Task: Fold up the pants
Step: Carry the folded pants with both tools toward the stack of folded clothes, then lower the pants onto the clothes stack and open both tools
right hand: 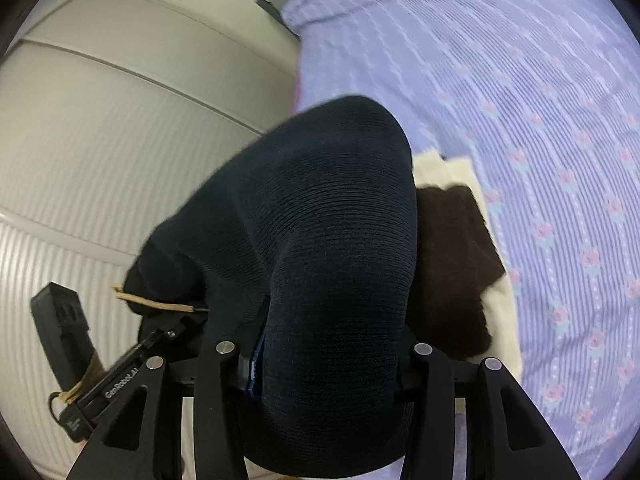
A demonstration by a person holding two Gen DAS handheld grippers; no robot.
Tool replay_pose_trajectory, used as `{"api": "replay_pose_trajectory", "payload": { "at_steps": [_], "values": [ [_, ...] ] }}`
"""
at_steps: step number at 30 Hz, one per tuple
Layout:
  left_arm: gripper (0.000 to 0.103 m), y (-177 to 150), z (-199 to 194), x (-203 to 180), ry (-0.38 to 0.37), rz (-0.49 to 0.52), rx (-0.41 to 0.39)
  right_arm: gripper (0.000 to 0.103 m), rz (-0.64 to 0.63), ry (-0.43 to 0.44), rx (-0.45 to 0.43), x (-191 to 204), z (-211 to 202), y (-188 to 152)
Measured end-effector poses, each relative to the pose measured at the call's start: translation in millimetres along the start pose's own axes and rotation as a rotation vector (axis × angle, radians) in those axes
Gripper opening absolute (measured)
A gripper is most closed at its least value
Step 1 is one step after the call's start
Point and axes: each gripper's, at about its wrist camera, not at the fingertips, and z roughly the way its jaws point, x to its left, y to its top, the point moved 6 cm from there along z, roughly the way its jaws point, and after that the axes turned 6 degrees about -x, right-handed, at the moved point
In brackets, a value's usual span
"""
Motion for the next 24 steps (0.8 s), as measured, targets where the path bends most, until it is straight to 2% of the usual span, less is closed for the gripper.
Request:
{"api": "replay_pose_trajectory", "payload": {
  "at_steps": [3,6,7,9,12,14,15,18,20,21,24],
  "values": [
    [0.071,-2,5,8,0.016,-0.039,-0.002,0.056,-0.015,-0.032,0.007,-3,8,-1],
    [0.075,-5,-5,13,0.023,-0.037,-0.007,0.07,-0.038,-0.066,0.009,1,6,4],
    [0.075,-4,-13,12,0.044,-0.017,-0.016,0.076,-0.051,-0.079,0.008,2,9,7],
    [0.077,-4,-28,12,0.099,0.014,-0.04,0.08,-0.106,-0.134,-0.002,8,1,9],
    [0.079,-3,-47,12,0.149,0.037,-0.068,0.08,-0.188,-0.207,-0.042,21,-19,6],
    [0.08,-4,-68,9,0.188,0.052,-0.112,0.08,-0.26,-0.279,-0.111,30,-40,9],
    [0.085,-3,-75,9,0.195,0.05,-0.126,0.08,-0.293,-0.301,-0.14,35,-50,11],
    [0.086,0,-96,1,0.193,0.037,-0.168,0.08,-0.387,-0.334,-0.207,55,-71,19],
    [0.086,5,-106,-10,0.175,0.037,-0.196,0.08,-0.453,-0.315,-0.239,71,-81,23],
    [0.086,7,-110,-16,0.161,0.042,-0.212,0.077,-0.494,-0.321,-0.251,76,-86,22],
    [0.086,9,-114,-37,0.091,0.063,-0.246,0.056,-0.613,-0.319,-0.253,93,-86,19]
  ]
}}
